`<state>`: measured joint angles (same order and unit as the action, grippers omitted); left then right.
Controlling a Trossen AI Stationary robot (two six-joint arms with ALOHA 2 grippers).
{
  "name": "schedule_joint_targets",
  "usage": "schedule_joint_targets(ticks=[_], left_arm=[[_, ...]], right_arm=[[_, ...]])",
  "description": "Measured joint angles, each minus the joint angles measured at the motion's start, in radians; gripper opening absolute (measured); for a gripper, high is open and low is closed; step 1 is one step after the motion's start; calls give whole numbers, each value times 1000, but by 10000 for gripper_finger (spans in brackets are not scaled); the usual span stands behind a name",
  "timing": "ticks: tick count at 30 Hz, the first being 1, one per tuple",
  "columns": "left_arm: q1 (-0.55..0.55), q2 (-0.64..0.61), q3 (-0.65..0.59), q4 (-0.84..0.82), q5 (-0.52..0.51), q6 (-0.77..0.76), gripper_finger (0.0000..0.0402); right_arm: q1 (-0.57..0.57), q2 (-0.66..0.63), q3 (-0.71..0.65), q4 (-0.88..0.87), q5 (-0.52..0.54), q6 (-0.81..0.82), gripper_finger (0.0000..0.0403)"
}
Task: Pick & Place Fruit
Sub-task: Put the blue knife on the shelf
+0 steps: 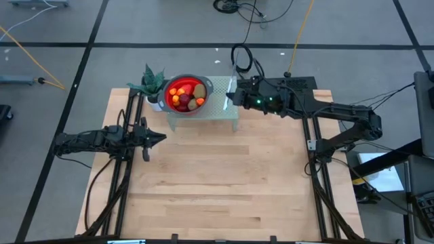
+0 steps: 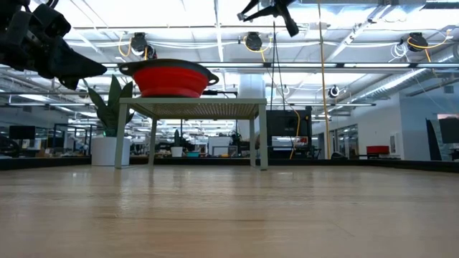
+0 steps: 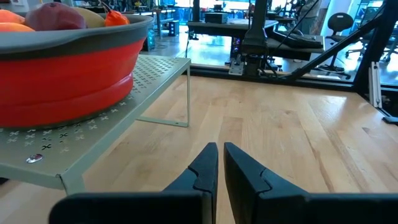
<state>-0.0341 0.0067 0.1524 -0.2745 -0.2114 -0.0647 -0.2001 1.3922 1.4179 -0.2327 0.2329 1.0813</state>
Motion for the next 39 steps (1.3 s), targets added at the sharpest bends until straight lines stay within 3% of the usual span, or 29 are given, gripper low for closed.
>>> schedule_joint_targets(ticks=[12,26,33,39], left_arm=[[0,0,0,0,0,1,26],[0,0,0,0,0,1,26],[0,0,0,0,0,1,26],[0,0,0,3,1,-1,26]], right_arm=[[-1,0,-1,21,-4,-21,36],[-54,0,-2,136,-102,-28,36],[-83,79,-3,31,-117,30,36],[-103,149,-2,7,-205,92,36]])
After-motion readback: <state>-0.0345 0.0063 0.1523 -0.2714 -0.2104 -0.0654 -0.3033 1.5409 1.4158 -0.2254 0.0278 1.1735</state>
